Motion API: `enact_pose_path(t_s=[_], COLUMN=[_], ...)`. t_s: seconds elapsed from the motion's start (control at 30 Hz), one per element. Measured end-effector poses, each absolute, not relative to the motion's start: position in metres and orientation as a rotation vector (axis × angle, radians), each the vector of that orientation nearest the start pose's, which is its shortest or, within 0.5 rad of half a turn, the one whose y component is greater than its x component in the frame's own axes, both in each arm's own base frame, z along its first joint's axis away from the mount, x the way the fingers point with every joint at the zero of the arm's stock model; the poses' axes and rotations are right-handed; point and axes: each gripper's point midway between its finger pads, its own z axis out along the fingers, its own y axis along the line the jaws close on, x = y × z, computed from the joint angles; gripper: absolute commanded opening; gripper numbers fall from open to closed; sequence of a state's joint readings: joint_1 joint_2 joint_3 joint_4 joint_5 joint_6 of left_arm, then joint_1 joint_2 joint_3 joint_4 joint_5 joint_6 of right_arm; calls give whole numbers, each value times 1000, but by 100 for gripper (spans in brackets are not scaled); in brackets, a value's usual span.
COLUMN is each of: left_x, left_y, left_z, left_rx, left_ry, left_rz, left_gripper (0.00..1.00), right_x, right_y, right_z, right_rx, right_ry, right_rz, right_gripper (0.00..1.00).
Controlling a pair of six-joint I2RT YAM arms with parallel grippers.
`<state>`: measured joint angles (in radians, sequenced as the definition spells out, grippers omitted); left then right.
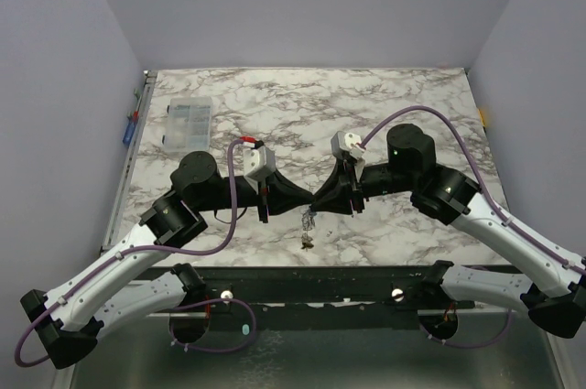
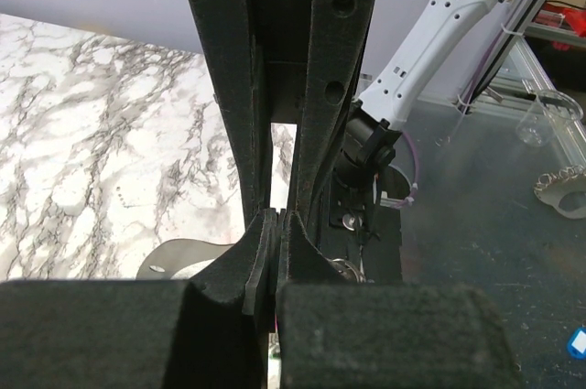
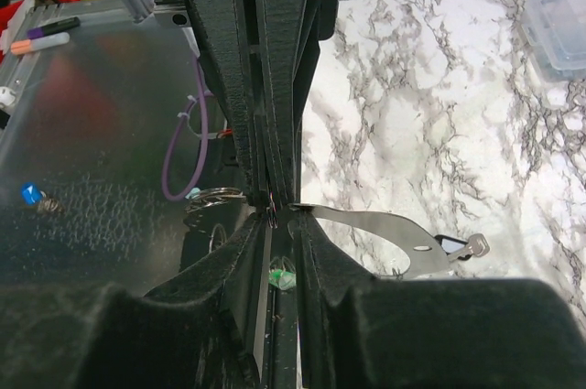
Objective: Put the keys on the keyring
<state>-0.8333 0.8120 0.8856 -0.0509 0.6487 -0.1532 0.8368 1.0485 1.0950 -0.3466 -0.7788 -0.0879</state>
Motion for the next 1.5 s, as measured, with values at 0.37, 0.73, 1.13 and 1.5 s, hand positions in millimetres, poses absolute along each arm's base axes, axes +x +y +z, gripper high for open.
enact_pose_path(t_s=[0.37,0.73,1.13,1.5], left_x=[112,111,112,110], left_y=[-289,-289,-290,-283], left_z=[344,341,336,342], left_rx=[1064,1068,1072,1042], left_ry=[1336,1339,1345,1327], left_rz=[-1260,-1263,-1259,-1241], left_gripper=[0,0,3,86], right_x=[118,119,120,119], right_y=[311,312,313,299], right_z=[315,313,309,273], right_rx=[-1351,-1351,-1361,-1376], right_ry=[1431,1437,1442,1409], right_rz=[1227,1228,1224,1125], right_gripper=[27,22,1,1])
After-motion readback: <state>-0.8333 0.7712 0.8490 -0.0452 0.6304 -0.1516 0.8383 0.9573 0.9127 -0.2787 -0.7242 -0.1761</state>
